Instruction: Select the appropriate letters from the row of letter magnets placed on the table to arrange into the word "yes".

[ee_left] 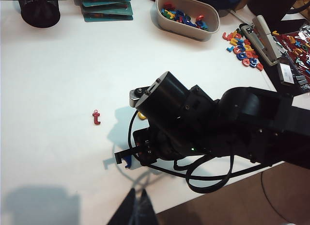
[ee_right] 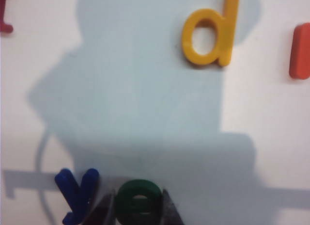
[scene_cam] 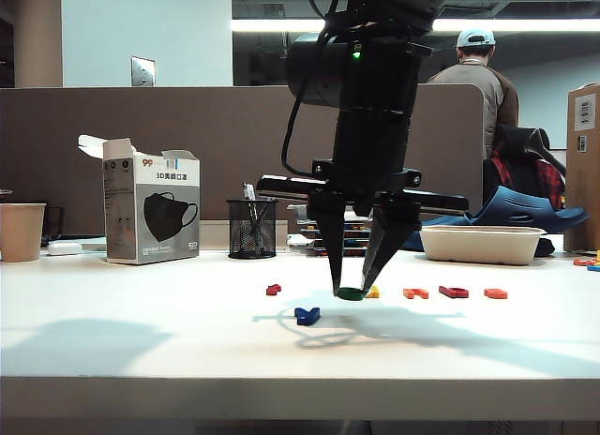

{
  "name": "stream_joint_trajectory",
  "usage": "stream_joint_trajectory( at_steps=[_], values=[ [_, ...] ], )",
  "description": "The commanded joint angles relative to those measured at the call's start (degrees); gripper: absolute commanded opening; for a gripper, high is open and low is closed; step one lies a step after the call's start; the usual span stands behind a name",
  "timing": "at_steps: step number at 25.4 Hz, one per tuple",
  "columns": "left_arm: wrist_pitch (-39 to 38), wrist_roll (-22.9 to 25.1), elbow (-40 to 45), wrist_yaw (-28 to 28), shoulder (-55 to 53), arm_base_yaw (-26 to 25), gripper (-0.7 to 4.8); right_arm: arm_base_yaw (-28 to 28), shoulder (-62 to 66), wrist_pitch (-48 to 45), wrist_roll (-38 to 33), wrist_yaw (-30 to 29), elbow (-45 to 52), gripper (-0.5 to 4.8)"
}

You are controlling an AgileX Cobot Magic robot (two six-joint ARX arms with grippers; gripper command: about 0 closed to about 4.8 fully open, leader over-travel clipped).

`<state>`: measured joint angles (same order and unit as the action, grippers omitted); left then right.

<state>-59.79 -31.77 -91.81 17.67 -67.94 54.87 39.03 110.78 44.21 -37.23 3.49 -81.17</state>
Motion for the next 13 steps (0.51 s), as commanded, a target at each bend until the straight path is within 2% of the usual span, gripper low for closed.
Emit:
stream_joint_trajectory(
  at_steps=[1, 13],
  values=[
    [0.3, 0.0, -0.2, 0.1, 0.1, 0.0, -0.05, 0.1, 1.1, 0.4, -0.2, 0.4, -0.1, 0.85],
    [0.3, 0.0, -0.2, 0.1, 0.1, 0.0, -0.05, 0.3, 1.8, 0.5, -0.2, 0.5, 1.0, 0.85]
  ],
)
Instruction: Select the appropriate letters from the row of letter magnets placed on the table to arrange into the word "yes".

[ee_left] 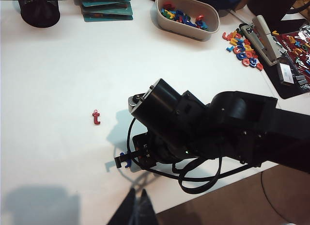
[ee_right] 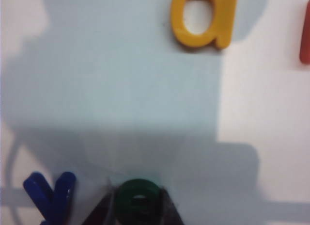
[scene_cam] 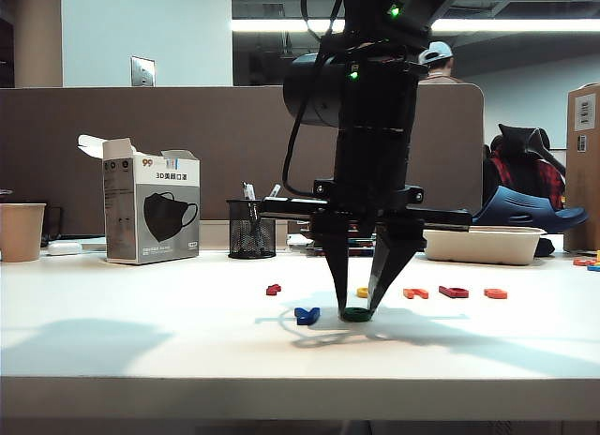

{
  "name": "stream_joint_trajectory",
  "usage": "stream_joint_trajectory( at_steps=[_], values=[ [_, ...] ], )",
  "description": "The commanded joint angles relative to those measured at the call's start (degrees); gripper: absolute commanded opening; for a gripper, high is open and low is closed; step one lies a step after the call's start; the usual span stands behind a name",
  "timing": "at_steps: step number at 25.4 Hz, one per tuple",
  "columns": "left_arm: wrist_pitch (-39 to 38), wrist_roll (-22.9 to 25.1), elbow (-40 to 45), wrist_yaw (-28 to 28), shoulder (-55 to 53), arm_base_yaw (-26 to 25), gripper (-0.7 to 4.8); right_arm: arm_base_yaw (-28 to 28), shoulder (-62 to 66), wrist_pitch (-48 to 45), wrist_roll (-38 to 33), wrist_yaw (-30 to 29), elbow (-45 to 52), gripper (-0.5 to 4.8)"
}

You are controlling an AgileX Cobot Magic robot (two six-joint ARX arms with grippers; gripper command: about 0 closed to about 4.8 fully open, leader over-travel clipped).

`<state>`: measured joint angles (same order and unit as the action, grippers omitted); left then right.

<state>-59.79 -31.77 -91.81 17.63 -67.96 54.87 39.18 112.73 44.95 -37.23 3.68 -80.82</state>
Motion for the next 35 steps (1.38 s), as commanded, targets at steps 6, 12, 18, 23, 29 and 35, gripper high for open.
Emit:
stream_joint_trajectory(
  at_steps=[6, 12, 18, 23, 29, 35],
  values=[
    [0.3, 0.0, -0.2, 0.2, 0.1, 0.0, -0.05, 0.1, -0.1, -0.1, -0.3, -0.3, 1.1, 1.1],
    [0.3, 0.0, -0.2, 0.2, 0.1, 0.0, -0.05, 0.1, -0.2, -0.2, -0.3, -0.9, 1.1, 1.4],
    [0.3, 0.0, -0.2, 0.1, 0.1, 0.0, -0.05, 0.1, -0.2, -0.2, -0.3, -1.0, 1.0, 1.85],
    [0.3, 0.0, -0.2, 0.2, 0.1, 0.0, -0.05, 0.1, -0.2, -0.2, -0.2, -1.0, 0.9, 1.85],
    [0.3, 0.0, -0.2, 0.1, 0.1, 0.0, -0.05, 0.0, -0.3, -0.2, 0.0, -1.0, 0.9, 2.28],
    [0.3, 0.0, -0.2, 0.2, 0.1, 0.0, -0.05, -0.4, -0.5, 0.4, 0.0, -1.0, 0.6, 2.29]
  ],
)
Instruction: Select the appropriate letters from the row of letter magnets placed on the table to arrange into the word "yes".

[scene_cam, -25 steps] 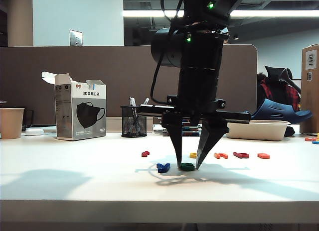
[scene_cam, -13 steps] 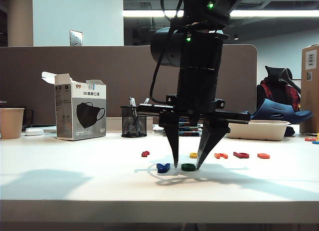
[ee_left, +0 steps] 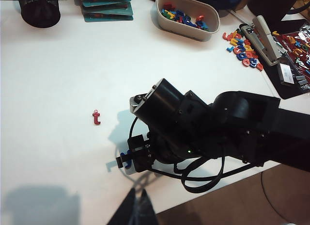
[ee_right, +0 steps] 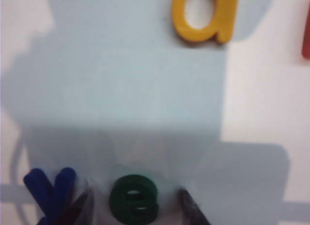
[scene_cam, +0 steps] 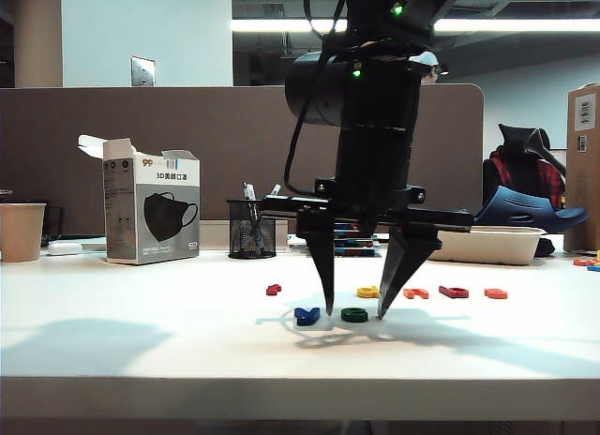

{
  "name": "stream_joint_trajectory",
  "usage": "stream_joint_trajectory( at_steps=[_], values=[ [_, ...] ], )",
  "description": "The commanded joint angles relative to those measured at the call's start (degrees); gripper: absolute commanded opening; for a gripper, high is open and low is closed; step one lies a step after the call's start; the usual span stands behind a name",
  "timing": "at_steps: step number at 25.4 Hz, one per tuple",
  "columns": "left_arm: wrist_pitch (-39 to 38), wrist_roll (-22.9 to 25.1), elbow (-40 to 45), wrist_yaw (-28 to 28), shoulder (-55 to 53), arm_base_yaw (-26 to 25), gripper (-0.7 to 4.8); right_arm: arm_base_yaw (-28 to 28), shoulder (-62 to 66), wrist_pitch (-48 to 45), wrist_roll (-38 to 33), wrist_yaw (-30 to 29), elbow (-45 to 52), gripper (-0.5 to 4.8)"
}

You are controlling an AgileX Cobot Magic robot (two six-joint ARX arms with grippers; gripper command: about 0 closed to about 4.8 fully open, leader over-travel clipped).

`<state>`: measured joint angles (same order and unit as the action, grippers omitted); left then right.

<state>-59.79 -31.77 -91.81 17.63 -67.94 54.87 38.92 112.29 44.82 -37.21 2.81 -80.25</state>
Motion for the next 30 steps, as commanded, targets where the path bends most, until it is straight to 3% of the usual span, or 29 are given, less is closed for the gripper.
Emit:
stream_joint_trajectory(
  at_steps=[1, 17, 30],
  values=[
    [0.3, 0.0, -0.2, 0.2, 0.1, 0.0, -0.05, -0.1, -0.2, 0.5, 0.0, -0.1, 0.0, 2.29],
    [0.3, 0.0, -0.2, 0.2, 0.1, 0.0, -0.05, -0.7, -7.0, 0.4, 1.0, 0.3, 0.0, 2.29],
    [0.3, 0.0, -0.2, 0.2, 0.1, 0.0, -0.05, -10.2, -12.6, 5.2, 6.5, 0.6, -0.1, 2.29]
  ],
)
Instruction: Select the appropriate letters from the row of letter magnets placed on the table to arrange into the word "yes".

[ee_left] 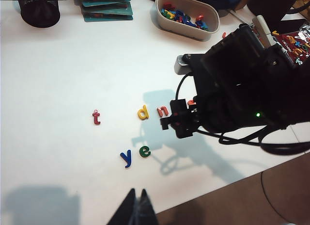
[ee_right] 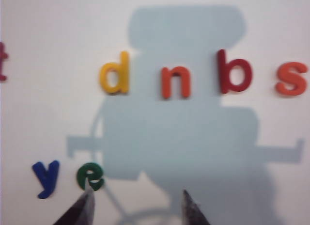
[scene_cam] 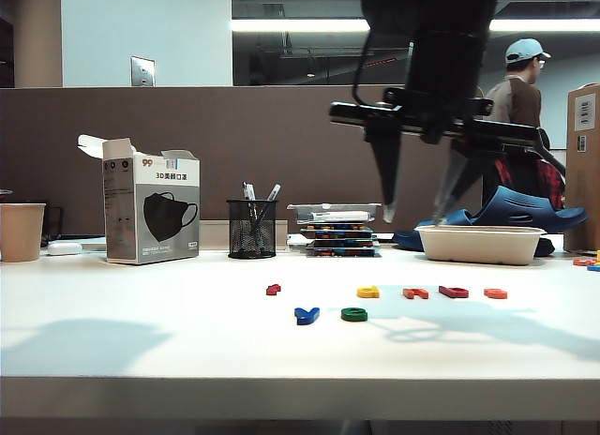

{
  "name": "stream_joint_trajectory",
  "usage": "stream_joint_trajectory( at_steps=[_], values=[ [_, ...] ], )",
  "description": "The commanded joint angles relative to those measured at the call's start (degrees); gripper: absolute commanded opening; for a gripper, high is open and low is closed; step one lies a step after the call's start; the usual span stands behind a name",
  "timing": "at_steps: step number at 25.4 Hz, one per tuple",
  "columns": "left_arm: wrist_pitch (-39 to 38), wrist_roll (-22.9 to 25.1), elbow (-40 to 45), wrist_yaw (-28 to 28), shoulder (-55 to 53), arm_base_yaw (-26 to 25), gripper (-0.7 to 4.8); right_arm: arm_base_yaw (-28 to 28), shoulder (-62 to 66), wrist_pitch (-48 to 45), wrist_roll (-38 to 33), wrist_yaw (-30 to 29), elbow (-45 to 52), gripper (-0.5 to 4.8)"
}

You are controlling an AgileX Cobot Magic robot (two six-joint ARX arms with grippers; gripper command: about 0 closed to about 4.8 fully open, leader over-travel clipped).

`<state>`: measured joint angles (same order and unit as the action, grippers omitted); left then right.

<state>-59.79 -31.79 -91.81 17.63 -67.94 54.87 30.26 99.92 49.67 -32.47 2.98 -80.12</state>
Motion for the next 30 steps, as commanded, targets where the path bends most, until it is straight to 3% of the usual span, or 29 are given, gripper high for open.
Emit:
stream_joint_trajectory(
  at_steps=[1, 16, 30],
  values=[
    [0.3, 0.1, -0.2, 0.1, 0.1, 0.0, -0.05, -2.6, -0.3, 0.2, 2.7, 1.4, -0.3, 2.29],
    [0.3, 0.1, -0.2, 0.1, 0.1, 0.0, -0.05, -11.5, 0.7, -1.1, 8.2, 3.3, -0.3, 2.29],
    [0.0, 0.1, -0.2, 0.1, 0.1, 0.0, -0.05, -12.5, 7.4, -4.6, 10.5, 3.5, -0.3, 2.29]
  ],
)
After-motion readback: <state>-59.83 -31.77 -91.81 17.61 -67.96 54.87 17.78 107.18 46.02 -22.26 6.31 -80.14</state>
